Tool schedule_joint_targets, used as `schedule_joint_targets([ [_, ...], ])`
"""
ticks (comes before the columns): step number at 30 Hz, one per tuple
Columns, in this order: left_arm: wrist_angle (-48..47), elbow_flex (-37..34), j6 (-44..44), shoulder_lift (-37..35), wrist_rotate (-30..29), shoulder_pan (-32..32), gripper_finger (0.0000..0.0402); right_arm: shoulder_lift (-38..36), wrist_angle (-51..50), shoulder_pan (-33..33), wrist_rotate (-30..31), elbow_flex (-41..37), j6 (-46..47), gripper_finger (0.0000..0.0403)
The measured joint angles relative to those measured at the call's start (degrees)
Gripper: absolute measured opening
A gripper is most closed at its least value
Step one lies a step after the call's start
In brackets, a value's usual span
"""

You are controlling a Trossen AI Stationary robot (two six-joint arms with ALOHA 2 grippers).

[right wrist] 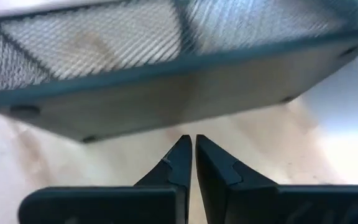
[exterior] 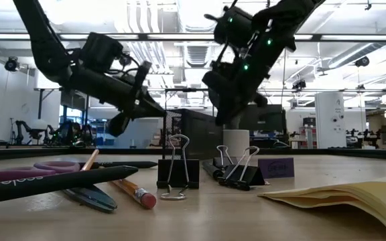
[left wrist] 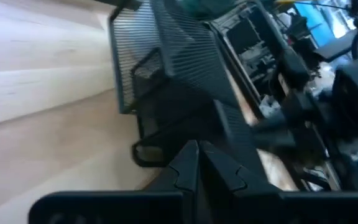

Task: Pick and place office supplies into organizer
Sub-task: Prepare the desk organizer to put the office items

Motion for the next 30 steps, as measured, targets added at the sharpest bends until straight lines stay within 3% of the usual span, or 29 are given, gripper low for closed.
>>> schedule_joint_targets([
  [3, -0.67, -0.16, -0.54, -0.82, 0.07, -0.75, 0.0, -2.15, -0.75, -0.03, 5.64, 0.01, -4.19, 0.0013],
  [6, -0.67, -0.19, -0.63, -1.07, 0.48, -1.48, 0.0, -3.2, -0.29, -1.04, 6.2, 0.1, -10.56, 0.0013],
  [12, -1.14, -0.34, -0.99, 0.51, 0.74, -2.59, 0.0, -1.2, -0.52, -3.09, -2.61, 0.2, -18.74, 0.0013],
  [30, -0.44, 0.72, -1.11, 2.64, 3.04, -13.32, 0.0, 0.14, 10.21, -2.57, -11.79, 0.22, -26.77, 0.0013],
])
